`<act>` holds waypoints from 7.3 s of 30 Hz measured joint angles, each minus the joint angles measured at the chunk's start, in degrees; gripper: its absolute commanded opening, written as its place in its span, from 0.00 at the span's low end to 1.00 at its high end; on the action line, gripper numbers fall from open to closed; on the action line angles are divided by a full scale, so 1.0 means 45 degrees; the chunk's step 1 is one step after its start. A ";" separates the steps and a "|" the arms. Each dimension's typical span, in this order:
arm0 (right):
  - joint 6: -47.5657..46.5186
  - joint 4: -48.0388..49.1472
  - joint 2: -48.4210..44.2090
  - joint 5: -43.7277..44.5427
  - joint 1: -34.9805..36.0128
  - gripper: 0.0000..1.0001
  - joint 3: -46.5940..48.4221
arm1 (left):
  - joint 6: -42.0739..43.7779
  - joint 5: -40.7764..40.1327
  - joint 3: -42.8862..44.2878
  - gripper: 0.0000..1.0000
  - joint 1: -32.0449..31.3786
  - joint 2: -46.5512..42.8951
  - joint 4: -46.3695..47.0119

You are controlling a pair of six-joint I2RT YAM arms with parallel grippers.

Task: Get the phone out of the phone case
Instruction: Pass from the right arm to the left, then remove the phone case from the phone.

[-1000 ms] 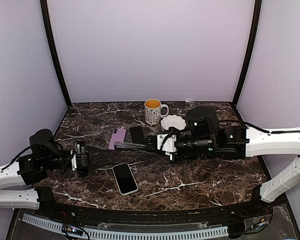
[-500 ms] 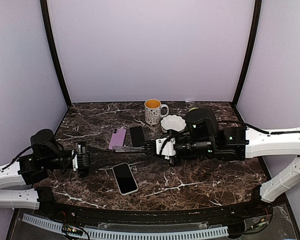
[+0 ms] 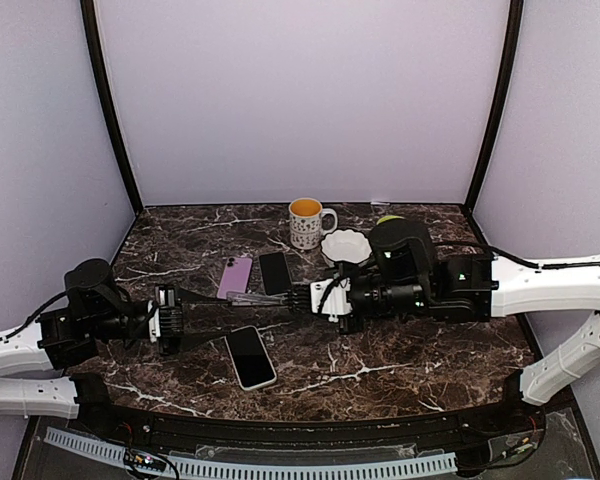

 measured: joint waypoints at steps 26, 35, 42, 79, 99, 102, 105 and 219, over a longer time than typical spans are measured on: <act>0.0024 0.1200 0.0126 -0.0889 0.0597 0.00 0.0418 | 0.0209 -0.1200 -0.0019 0.40 -0.0078 0.0345 -0.0384; 0.0257 0.0345 -0.1783 -0.1064 -0.0282 0.00 -0.0204 | 0.0831 -0.2011 -0.0189 0.43 0.0083 0.0112 -0.0748; -0.0102 0.0019 -0.2467 -0.0277 -0.0525 0.00 -0.0957 | 0.1078 -0.1559 -0.0194 0.39 0.0355 -0.0126 -0.1015; -0.1943 0.0219 -0.0146 -0.0899 -0.0272 0.00 -0.0408 | 0.1486 0.2375 -0.0189 0.34 0.0427 -0.0083 -0.1569; -0.1695 0.0792 -0.0131 -0.1083 -0.0063 0.00 -0.0408 | 0.1059 0.1452 -0.0559 0.32 0.0427 -0.0908 -0.0865; -0.1690 0.0787 -0.0131 -0.1015 -0.0034 0.00 -0.0408 | 0.1054 0.1341 -0.0559 0.33 0.0427 -0.0899 -0.0801; -0.1651 0.0777 -0.0131 -0.0918 0.0010 0.00 -0.0408 | 0.1049 0.1282 -0.0559 0.33 0.0427 -0.0865 -0.0782; 0.6436 0.0491 0.3167 0.1083 0.2064 0.65 0.4580 | 0.2404 -0.0787 -0.1035 0.00 0.0427 -0.0296 -0.0835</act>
